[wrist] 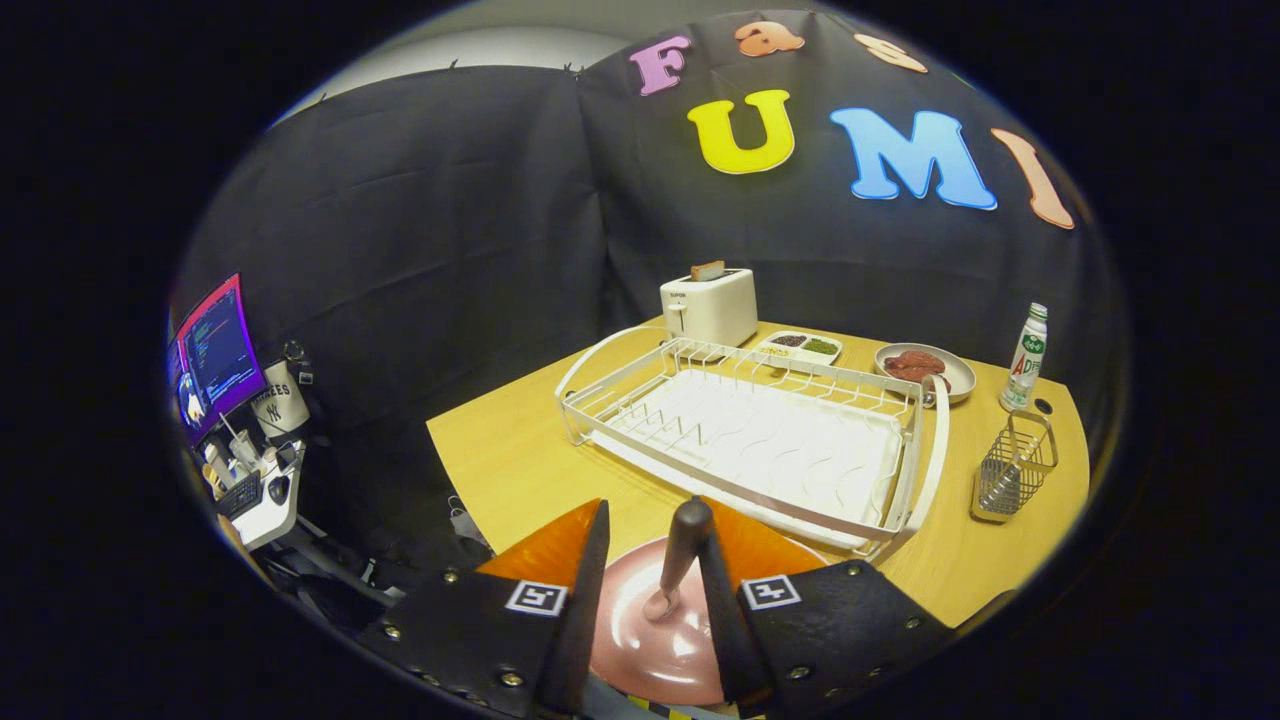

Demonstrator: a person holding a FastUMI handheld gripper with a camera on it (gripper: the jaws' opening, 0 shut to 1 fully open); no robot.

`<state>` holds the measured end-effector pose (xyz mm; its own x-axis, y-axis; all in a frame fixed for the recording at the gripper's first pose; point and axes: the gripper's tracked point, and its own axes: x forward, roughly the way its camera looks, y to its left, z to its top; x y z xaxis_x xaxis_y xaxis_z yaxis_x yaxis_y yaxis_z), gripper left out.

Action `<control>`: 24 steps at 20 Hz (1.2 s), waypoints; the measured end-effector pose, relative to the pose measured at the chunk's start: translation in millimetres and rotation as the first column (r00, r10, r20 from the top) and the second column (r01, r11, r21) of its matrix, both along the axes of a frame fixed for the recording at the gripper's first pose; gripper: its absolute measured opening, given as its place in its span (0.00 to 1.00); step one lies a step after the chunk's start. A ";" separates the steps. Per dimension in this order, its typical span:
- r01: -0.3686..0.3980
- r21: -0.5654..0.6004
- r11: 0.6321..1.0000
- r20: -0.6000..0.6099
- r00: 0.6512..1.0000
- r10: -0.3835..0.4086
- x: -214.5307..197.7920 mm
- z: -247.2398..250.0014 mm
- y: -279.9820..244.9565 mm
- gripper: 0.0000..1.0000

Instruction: Take the plate from the dish rack, then take the spoon from the basket and place it into the plate.

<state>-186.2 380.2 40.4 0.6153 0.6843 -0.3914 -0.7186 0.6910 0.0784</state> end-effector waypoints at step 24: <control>0.347 0.186 0.919 0.274 0.880 -0.387 89.9 169.5 -134.7 0.98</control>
<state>-96.3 245.5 210.0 0.9056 0.4177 -0.0739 -0.4185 0.9082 0.0055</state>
